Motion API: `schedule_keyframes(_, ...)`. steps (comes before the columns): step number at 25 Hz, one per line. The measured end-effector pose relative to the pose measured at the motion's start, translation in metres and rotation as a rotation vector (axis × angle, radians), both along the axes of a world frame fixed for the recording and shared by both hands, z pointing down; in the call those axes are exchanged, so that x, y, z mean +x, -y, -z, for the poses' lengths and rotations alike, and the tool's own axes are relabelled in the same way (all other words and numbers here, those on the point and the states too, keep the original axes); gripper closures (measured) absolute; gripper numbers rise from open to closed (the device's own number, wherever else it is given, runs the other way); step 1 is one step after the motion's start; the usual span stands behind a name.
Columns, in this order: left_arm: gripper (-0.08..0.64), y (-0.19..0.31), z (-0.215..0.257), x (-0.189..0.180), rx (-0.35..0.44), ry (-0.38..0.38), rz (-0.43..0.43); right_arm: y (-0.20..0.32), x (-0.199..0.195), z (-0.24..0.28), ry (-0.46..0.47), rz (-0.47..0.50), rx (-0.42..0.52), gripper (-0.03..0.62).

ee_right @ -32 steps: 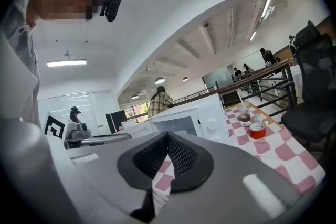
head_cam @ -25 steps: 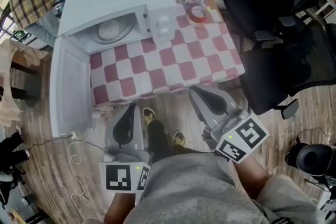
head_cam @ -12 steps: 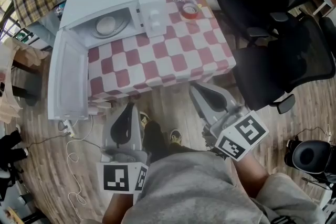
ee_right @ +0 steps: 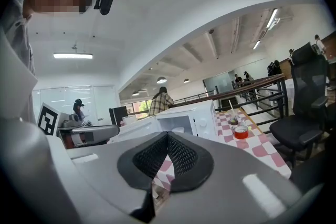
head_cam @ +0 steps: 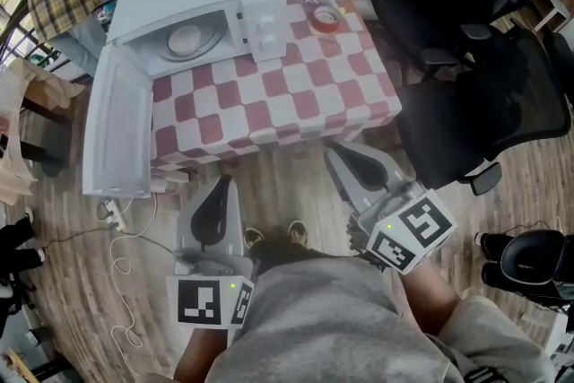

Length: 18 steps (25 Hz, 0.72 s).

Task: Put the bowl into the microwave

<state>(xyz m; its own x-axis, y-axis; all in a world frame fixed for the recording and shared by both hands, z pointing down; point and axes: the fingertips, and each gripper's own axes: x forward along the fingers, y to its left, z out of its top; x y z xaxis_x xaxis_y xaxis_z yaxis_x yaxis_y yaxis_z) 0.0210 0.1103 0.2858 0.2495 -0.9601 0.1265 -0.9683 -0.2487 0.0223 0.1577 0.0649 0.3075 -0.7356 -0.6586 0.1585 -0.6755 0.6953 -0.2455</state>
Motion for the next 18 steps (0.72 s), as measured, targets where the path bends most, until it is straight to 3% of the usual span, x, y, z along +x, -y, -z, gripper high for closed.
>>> schedule_keyframes(18,0.548,0.007,-0.002,-0.007,0.003,0.003,0.008,0.010,0.003,-0.006,-0.002,-0.028,-0.016,0.592)
